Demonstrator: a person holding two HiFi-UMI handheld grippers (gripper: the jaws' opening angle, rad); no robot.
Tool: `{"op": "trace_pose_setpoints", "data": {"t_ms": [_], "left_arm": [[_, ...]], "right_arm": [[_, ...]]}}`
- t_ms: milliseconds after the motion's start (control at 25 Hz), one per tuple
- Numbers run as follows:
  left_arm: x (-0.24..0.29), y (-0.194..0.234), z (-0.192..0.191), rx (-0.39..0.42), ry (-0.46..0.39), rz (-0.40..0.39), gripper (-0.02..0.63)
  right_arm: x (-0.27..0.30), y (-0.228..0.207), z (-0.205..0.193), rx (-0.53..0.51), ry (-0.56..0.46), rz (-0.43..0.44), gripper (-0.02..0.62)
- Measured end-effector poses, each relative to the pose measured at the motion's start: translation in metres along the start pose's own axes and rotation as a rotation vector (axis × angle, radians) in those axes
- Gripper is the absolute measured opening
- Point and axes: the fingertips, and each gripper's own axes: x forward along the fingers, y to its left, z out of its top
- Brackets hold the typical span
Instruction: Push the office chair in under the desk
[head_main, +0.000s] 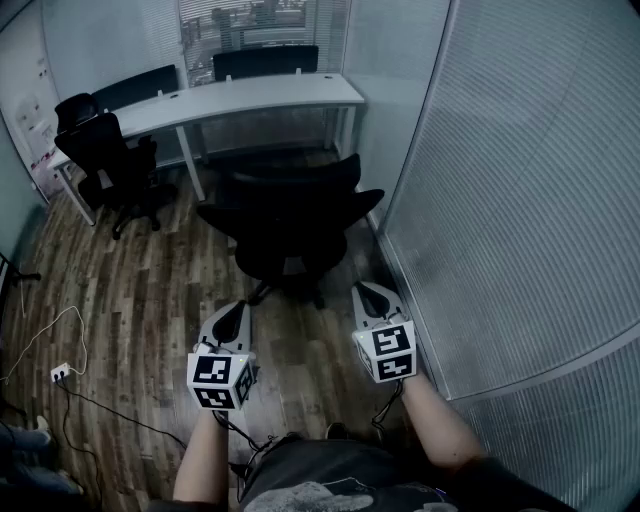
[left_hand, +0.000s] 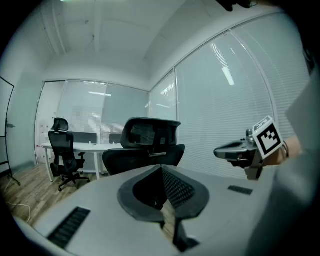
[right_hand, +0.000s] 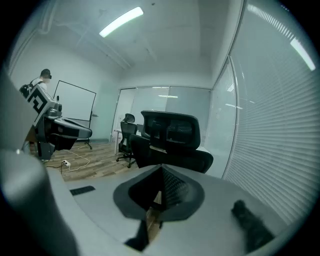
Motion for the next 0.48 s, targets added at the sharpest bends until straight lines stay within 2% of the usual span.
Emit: {"op": "trace_pose_setpoints", "data": {"t_ms": [480], "left_arm": [[-0.005,0.003,-0.002,-0.015,-0.016,-0.014,0.014]], "right_arm": [[-0.004,0.014,0.003,0.010,-0.005,0.010,0.020]]}}
